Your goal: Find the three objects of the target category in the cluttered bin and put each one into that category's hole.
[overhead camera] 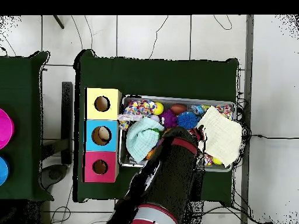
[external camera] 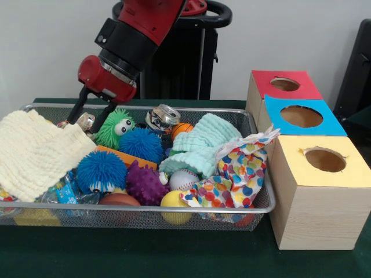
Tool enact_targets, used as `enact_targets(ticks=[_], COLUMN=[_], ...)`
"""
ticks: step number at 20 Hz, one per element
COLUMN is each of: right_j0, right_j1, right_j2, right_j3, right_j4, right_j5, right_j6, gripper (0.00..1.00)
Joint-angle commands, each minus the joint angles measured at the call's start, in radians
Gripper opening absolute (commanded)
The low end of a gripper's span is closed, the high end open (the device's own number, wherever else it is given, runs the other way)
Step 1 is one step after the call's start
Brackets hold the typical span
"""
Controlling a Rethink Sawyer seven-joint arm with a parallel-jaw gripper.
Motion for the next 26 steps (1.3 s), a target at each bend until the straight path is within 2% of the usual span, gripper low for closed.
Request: enact_targets(ticks=[1,6,10,18,22,26], right_j0=[0.022,0.012,0.041,0.097,0.14,0.14], right_j1=[0.088,0.119,0.163,0.262,0.324,0.333], right_j2=[0.026,0.048,0.027,-0.036,-0.097,-0.108], right_j3=[-0.066,-0.07,-0.089,-0.124,-0.154,-0.165], right_j4=[0.004,0.043,0.033,0.04,0.034,0.056], right_j5=[0.012,0.019,0.0,-0.029,-0.054,-0.043], right_j6=[0.141,0.117,0.155,0.246,0.311,0.261], gripper=[1.0,1.0,1.0,1.0,1.0,1.0])
